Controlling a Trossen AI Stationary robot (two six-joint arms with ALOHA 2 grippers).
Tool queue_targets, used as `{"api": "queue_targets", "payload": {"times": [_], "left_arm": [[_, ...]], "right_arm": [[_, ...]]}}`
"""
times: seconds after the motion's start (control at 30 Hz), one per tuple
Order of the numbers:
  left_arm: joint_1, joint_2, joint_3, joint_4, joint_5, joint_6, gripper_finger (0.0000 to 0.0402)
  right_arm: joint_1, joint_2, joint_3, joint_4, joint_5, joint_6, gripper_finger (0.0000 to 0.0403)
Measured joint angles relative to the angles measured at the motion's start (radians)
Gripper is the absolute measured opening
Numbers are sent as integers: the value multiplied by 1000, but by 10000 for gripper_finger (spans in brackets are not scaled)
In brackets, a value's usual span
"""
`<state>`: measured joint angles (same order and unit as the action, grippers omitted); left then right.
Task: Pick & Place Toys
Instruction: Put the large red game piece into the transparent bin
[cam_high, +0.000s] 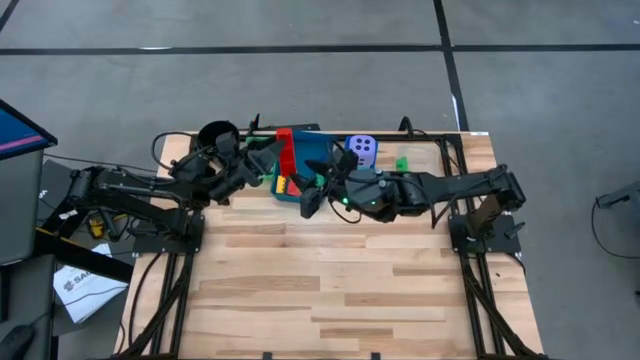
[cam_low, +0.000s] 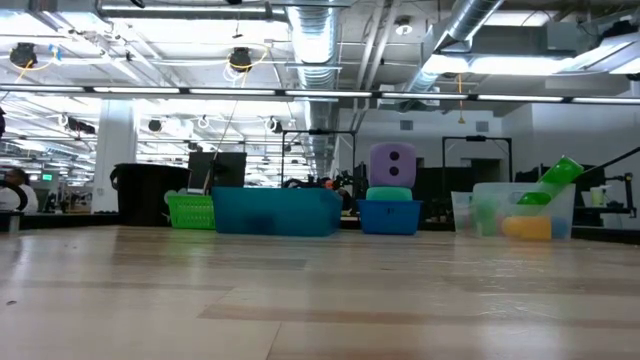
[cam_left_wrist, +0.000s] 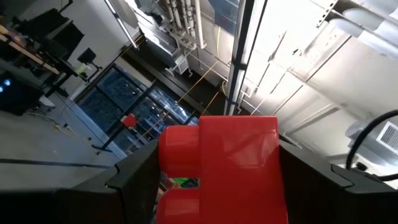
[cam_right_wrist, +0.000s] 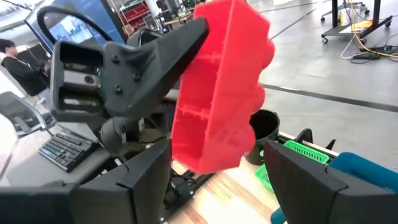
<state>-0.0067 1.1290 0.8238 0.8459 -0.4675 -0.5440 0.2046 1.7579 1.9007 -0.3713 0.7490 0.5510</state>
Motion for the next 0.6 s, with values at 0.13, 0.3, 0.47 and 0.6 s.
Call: {"api": "queue_targets", "payload": {"times": [0.13, 0.3, 0.47, 0.6], "left_arm": [[0, 0, 0, 0, 4, -17, 263], [-1, 0, 0, -2, 13, -18, 262], [-9, 3, -2, -13, 6, -13, 262], [-14, 9, -2, -6, 8, -14, 262]], "right_arm": [[-11, -2, 0, -11, 0, 2, 250], [-28, -2, 0, -62, -42, 69, 250], [-39, -3, 0, -115, -51, 125, 250], [-39, -3, 0, -106, -52, 124, 250]]}}
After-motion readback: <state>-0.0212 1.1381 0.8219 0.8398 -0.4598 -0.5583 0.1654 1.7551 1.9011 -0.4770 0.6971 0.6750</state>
